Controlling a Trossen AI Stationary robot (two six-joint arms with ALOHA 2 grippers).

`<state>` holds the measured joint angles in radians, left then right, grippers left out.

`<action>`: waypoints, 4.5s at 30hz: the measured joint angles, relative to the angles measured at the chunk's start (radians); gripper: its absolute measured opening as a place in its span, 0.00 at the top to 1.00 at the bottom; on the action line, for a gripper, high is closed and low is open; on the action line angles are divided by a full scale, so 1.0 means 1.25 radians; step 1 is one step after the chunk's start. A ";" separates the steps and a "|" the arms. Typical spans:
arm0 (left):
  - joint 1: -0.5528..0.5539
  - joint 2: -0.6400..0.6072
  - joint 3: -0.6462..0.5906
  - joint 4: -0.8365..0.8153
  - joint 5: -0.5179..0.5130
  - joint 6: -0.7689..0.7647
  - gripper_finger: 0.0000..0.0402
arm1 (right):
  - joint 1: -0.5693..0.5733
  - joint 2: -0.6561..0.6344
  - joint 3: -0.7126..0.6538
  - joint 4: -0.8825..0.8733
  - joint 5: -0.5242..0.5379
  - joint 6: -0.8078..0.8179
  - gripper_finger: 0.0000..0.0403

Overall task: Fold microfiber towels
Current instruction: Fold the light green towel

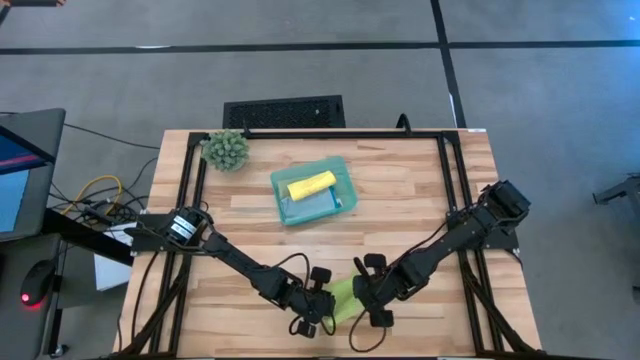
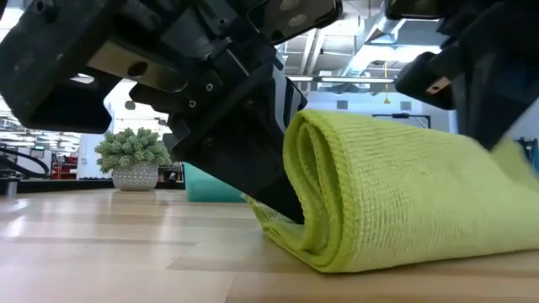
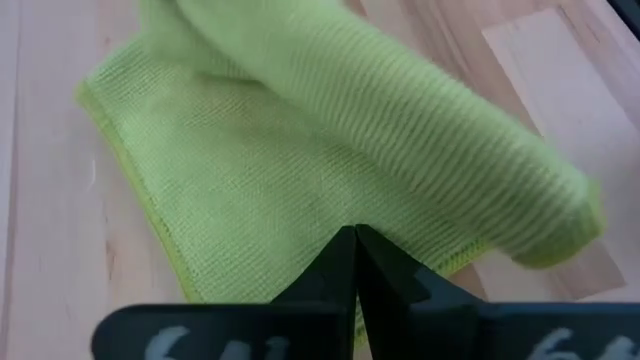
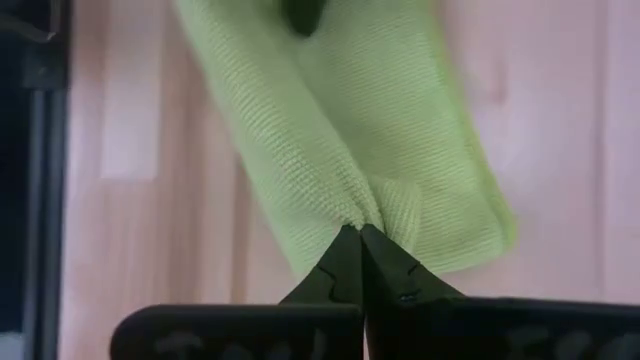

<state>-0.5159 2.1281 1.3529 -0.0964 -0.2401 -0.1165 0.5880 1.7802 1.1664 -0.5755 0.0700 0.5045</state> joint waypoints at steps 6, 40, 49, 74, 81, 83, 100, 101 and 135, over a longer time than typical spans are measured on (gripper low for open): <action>-0.007 0.000 0.007 0.005 0.000 0.006 1.00 | -0.028 0.000 0.000 -0.001 0.027 0.036 0.98; 0.027 0.000 -0.016 0.006 -0.076 -0.036 1.00 | -0.041 0.000 -0.020 -0.012 0.028 0.058 0.98; 0.027 0.000 -0.017 0.002 -0.076 -0.036 1.00 | -0.012 -0.045 -0.020 -0.011 0.051 0.058 0.98; 0.023 0.000 -0.017 0.034 -0.075 -0.033 1.00 | -0.097 0.020 -0.021 0.025 0.149 0.072 0.98; 0.003 0.000 -0.017 0.028 -0.083 -0.032 1.00 | -0.093 0.022 -0.021 0.052 0.166 0.032 0.92; -0.001 0.000 -0.010 0.009 -0.083 -0.029 1.00 | -0.085 0.022 -0.021 0.075 0.175 0.011 0.89; -0.013 0.000 0.016 -0.120 -0.110 -0.080 1.00 | -0.084 -0.061 -0.020 0.054 0.174 -0.137 0.46; -0.012 0.000 0.016 -0.125 -0.113 -0.085 1.00 | -0.084 -0.070 -0.020 0.049 0.162 -0.176 0.45; -0.050 -0.074 0.017 -0.264 -0.245 -0.153 1.00 | 0.175 0.096 -0.022 -0.041 0.226 -0.655 0.48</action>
<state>-0.5790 2.0355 1.3739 -0.4263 -0.5466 -0.3080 0.8073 1.9006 1.1393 -0.6268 0.3524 -0.3141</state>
